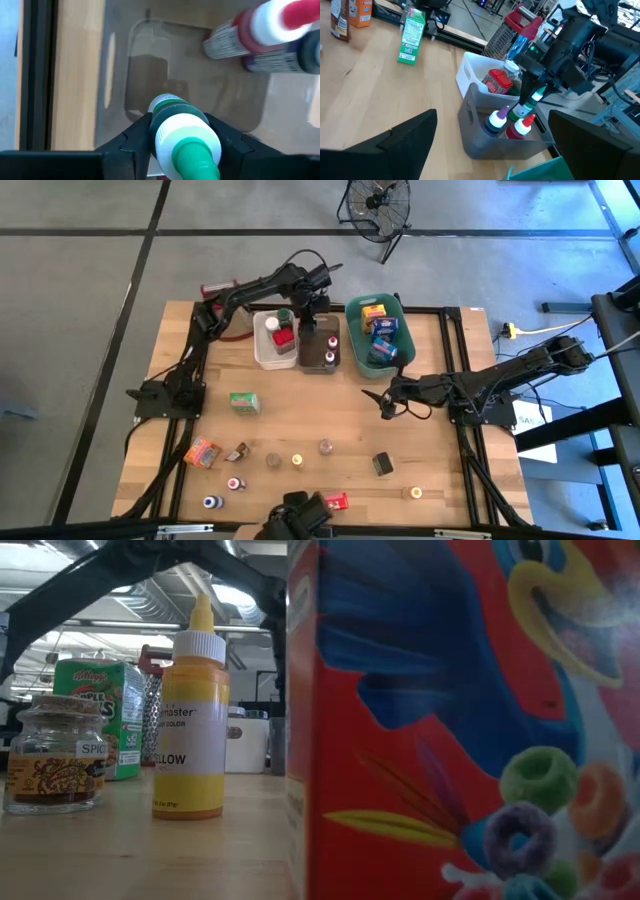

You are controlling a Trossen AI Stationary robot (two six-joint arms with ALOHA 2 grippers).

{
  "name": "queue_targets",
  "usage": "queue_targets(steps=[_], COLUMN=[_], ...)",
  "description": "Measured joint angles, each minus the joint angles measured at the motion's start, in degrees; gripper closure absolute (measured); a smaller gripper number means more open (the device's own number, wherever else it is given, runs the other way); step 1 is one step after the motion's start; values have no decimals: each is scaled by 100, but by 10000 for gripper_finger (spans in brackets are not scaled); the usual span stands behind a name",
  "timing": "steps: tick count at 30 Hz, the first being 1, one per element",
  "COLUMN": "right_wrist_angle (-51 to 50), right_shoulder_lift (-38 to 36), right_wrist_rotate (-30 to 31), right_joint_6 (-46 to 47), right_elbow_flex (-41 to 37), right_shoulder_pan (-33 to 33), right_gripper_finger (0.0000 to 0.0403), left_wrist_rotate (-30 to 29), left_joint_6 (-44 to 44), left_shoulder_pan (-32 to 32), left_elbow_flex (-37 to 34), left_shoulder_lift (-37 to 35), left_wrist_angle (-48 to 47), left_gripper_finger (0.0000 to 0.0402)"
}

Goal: Pick & Place Kitchen Items
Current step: Put the green food coloring bottle into the middle black transparent bin

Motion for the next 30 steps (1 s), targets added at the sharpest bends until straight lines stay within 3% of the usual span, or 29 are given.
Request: queue_targets(steps=[12, 30], right_wrist_angle=[-235, -452], right_shoulder_lift=[0, 0], right_wrist_rotate=[-8, -307], right_joint_6=[139, 414], right_elbow_flex=[0, 0], right_shoulder_pan=[0, 9], right_gripper_finger=[17, 17], left_wrist_rotate=[9, 120], left_joint_6=[-278, -369], left_shoulder_pan=[211, 224], left_elbow_flex=[-16, -696], left_shoulder_lift=[115, 76], left_wrist_angle=[159, 910], left_gripper_finger=[253, 253])
